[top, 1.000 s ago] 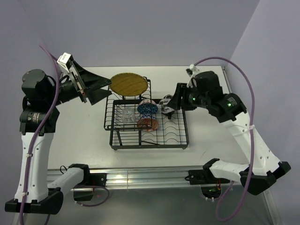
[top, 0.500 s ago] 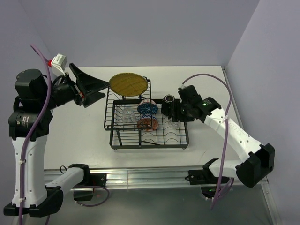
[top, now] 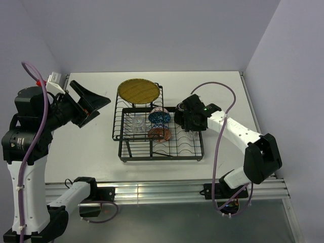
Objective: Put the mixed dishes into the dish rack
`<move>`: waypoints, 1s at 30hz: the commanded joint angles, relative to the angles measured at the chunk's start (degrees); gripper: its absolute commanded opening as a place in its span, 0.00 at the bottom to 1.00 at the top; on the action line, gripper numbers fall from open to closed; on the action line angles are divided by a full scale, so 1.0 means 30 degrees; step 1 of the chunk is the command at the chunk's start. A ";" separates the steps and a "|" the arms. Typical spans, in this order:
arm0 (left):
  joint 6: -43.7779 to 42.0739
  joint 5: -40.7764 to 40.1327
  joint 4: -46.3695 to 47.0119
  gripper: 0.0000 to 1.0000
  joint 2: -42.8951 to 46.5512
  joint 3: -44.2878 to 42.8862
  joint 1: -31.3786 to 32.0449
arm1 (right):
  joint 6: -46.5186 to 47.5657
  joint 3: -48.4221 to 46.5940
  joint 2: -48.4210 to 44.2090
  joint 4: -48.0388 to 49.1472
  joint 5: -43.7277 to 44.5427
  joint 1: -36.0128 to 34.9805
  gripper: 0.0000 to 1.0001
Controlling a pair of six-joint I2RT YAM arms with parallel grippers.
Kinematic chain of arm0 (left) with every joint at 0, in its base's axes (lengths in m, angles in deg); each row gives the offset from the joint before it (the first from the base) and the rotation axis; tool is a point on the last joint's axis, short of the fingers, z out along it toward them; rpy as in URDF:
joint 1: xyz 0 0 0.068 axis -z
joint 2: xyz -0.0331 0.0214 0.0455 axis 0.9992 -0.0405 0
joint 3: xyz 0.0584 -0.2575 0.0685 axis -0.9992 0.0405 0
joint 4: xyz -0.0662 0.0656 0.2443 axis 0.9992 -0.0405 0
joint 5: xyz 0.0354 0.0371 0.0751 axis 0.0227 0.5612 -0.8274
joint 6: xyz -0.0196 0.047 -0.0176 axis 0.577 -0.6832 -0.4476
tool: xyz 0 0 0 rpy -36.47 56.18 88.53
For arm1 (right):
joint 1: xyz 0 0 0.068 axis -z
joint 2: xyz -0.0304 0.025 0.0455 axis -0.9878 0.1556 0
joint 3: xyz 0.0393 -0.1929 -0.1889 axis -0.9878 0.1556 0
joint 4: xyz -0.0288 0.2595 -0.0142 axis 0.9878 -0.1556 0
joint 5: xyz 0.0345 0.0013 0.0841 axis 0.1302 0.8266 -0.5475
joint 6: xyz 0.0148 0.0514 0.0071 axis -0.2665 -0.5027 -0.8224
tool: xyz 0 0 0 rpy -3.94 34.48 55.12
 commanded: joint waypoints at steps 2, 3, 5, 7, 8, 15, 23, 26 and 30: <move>-0.0763 -0.0681 -0.0583 0.99 0.0353 0.0012 -0.0069 | 0.0081 0.0435 0.0114 0.1384 0.1136 0.0054 0.00; -0.0821 -0.0739 -0.0699 0.99 0.0353 -0.0046 -0.0069 | 0.0081 0.0495 0.0085 0.1471 0.1050 0.0083 0.00; -0.0909 -0.0798 -0.0847 0.99 0.0353 -0.0164 -0.0069 | 0.0081 0.0612 -0.0003 0.1530 0.1020 0.0083 0.05; -0.0939 -0.0652 -0.0847 0.99 0.0382 0.0040 -0.0069 | 0.0081 0.0671 -0.0062 0.1560 0.0990 0.0083 0.32; -0.0881 -0.0536 -0.0731 0.99 0.0382 0.0128 -0.0069 | 0.0052 0.0729 -0.0062 0.1531 0.0990 0.0054 0.41; -0.0734 -0.0475 -0.0496 0.99 0.0441 0.0861 -0.0069 | -0.0066 0.0671 -0.0793 0.1267 0.1341 0.0054 1.00; -0.0442 -0.2437 -0.0058 0.99 0.1259 0.1183 -0.0069 | -0.0124 -0.0994 -0.3748 -0.0194 0.0906 -0.0063 1.00; 0.0231 -0.2264 0.1259 0.99 0.2225 0.2147 -0.0069 | -0.0211 -0.1671 -0.6150 -0.0548 -0.0441 -0.0239 1.00; 0.2071 -0.0951 0.2490 0.99 0.3863 0.5448 -0.0069 | -0.0942 -0.1264 -0.9077 -0.0432 -0.4622 -0.0268 1.00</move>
